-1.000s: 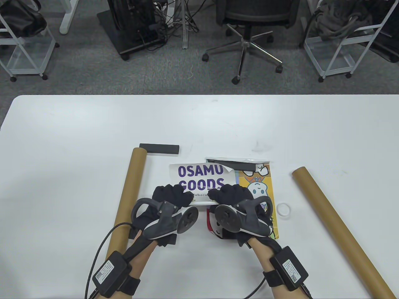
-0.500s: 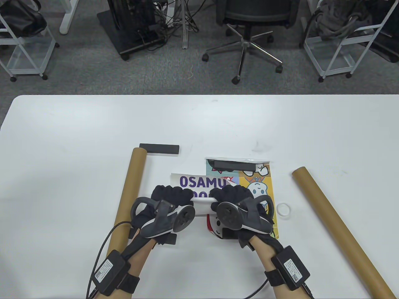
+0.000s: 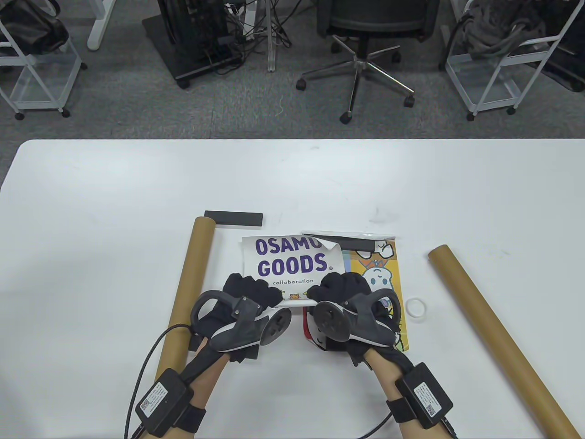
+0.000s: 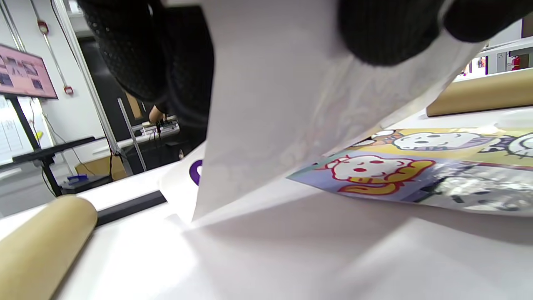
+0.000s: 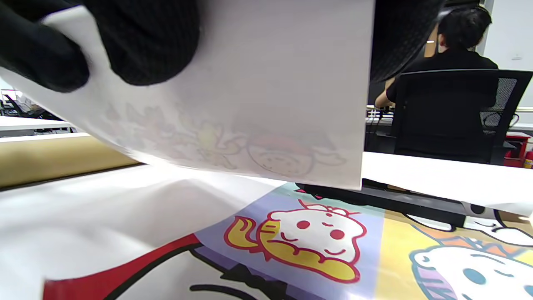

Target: Roll up posters and store in mailing tubes

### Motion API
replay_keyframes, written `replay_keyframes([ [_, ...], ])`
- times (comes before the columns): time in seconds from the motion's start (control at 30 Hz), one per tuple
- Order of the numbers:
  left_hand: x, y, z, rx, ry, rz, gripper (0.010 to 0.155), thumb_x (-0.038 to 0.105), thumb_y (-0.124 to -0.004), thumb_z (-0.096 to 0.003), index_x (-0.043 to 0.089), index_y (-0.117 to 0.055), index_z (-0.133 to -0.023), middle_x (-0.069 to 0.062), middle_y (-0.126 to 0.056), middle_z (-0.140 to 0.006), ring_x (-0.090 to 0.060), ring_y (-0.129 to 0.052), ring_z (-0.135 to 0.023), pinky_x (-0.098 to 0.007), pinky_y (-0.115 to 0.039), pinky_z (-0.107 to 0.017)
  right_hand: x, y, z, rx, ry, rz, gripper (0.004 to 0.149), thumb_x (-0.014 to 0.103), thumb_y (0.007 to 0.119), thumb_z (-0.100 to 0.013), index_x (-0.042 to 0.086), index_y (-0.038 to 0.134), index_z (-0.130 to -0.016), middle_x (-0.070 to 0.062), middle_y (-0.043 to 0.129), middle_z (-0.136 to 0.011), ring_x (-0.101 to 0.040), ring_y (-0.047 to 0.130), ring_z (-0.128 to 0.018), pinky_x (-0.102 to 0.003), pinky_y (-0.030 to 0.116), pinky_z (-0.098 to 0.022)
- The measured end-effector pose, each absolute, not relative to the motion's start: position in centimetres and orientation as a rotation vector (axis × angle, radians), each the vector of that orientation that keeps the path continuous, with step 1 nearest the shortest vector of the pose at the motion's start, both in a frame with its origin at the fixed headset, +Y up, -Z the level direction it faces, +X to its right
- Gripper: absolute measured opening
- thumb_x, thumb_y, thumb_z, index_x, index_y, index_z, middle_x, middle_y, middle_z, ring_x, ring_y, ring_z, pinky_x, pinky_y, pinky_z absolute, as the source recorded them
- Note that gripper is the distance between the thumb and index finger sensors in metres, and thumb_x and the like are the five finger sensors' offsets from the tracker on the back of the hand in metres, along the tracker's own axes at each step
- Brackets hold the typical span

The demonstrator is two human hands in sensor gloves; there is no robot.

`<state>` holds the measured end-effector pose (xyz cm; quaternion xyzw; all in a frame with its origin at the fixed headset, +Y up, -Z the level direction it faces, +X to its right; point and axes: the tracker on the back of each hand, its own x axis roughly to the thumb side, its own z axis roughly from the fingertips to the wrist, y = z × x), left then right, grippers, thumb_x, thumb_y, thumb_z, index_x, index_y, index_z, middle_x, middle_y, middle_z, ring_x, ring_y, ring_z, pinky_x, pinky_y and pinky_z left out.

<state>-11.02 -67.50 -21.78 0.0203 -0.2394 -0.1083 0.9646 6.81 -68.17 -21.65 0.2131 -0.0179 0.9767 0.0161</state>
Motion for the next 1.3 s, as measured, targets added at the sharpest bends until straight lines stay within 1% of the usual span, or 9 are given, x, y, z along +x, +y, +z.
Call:
replay_keyframes([
  [0.13, -11.0, -67.4, -21.9, -0.004, -0.473, -0.150, 0.050, 0.053, -0.065, -0.0524, 0.035, -0.079, -0.097, 0.002, -0.081, -0.094, -0.024, -0.087, -0.077, -0.055, -0.070, -0.078, 7.0, -68.1, -21.7, 0.668, -0.078, 3.015, 0.048, 0.040, 0.075, -0.045, 0.021, 0.078, -0.088, -0.006, 0.081, -0.078, -0.031, 0.087, -0.060, -0.065, 0.069, -0.065],
  [0.27, -11.4, -67.0, -21.8, 0.090, -0.496, -0.068, 0.056, 0.054, -0.074, -0.0474, 0.031, -0.080, -0.098, 0.008, -0.093, -0.077, -0.016, -0.096, -0.059, -0.045, -0.084, -0.069, 7.4, -67.9, -21.8, 0.660, -0.113, 2.982, 0.055, 0.040, 0.078, -0.042, 0.019, 0.074, -0.093, -0.002, 0.086, -0.071, -0.027, 0.091, -0.055, -0.061, 0.073, -0.063],
  [0.37, -11.8, -66.9, -21.7, 0.132, -0.498, -0.006, 0.061, 0.054, -0.080, -0.0437, 0.034, -0.073, -0.101, 0.011, -0.097, -0.074, -0.014, -0.100, -0.058, -0.044, -0.085, -0.069, 7.7, -67.8, -21.8, 0.654, -0.154, 2.974, 0.057, 0.042, 0.080, -0.039, 0.019, 0.075, -0.092, 0.000, 0.091, -0.070, -0.025, 0.096, -0.054, -0.059, 0.076, -0.062],
  [0.5, -11.6, -66.8, -21.5, 0.169, -0.512, -0.043, 0.051, 0.054, -0.078, -0.0440, 0.036, -0.081, -0.092, 0.013, -0.101, -0.073, -0.014, -0.105, -0.059, -0.044, -0.084, -0.070, 8.1, -67.7, -21.7, 0.636, -0.198, 2.949, 0.057, 0.043, 0.080, -0.038, 0.018, 0.077, -0.090, 0.000, 0.095, -0.071, -0.025, 0.100, -0.054, -0.057, 0.079, -0.060],
  [0.73, -11.2, -67.5, -21.8, 0.105, -0.505, -0.076, 0.048, 0.050, -0.065, -0.0514, 0.032, -0.076, -0.094, 0.008, -0.095, -0.071, -0.018, -0.096, -0.055, -0.049, -0.078, -0.073, 7.3, -67.8, -21.7, 0.648, 0.014, 2.999, 0.050, 0.037, 0.069, -0.047, 0.017, 0.072, -0.093, -0.004, 0.090, -0.077, -0.030, 0.095, -0.061, -0.062, 0.072, -0.064],
  [0.83, -11.1, -67.6, -21.8, 0.125, -0.504, -0.151, 0.044, 0.059, -0.078, -0.0415, 0.036, -0.079, -0.079, 0.013, -0.094, -0.060, -0.014, -0.095, -0.047, -0.047, -0.081, -0.071, 6.9, -67.5, -21.5, 0.669, 0.033, 2.978, 0.052, 0.039, 0.070, -0.049, 0.017, 0.067, -0.095, -0.004, 0.085, -0.076, -0.031, 0.089, -0.058, -0.065, 0.067, -0.065],
  [0.9, -11.0, -67.5, -21.7, 0.116, -0.511, -0.125, 0.036, 0.058, -0.079, -0.0421, 0.036, -0.083, -0.069, 0.013, -0.096, -0.058, -0.015, -0.097, -0.048, -0.047, -0.081, -0.071, 6.7, -67.4, -21.4, 0.680, -0.001, 3.011, 0.052, 0.041, 0.075, -0.045, 0.019, 0.069, -0.092, -0.002, 0.086, -0.072, -0.029, 0.090, -0.055, -0.064, 0.069, -0.065],
  [1.07, -11.1, -67.6, -21.7, 0.102, -0.522, -0.090, 0.032, 0.055, -0.073, -0.0491, 0.038, -0.086, -0.073, 0.011, -0.098, -0.069, -0.019, -0.099, -0.060, -0.050, -0.079, -0.073, 7.1, -67.3, -21.5, 0.667, -0.081, 2.989, 0.044, 0.040, 0.078, -0.044, 0.024, 0.076, -0.085, 0.000, 0.089, -0.069, -0.027, 0.092, -0.054, -0.062, 0.071, -0.064],
  [1.3, -10.8, -67.6, -21.5, 0.106, -0.511, -0.157, 0.043, 0.054, -0.068, -0.0509, 0.040, -0.082, -0.089, 0.004, -0.081, -0.093, -0.023, -0.086, -0.076, -0.054, -0.070, -0.078, 7.4, -67.8, -21.6, 0.647, -0.102, 2.986, 0.044, 0.040, 0.077, -0.045, 0.025, 0.078, -0.086, -0.009, 0.077, -0.087, -0.035, 0.084, -0.068, -0.068, 0.064, -0.067],
])
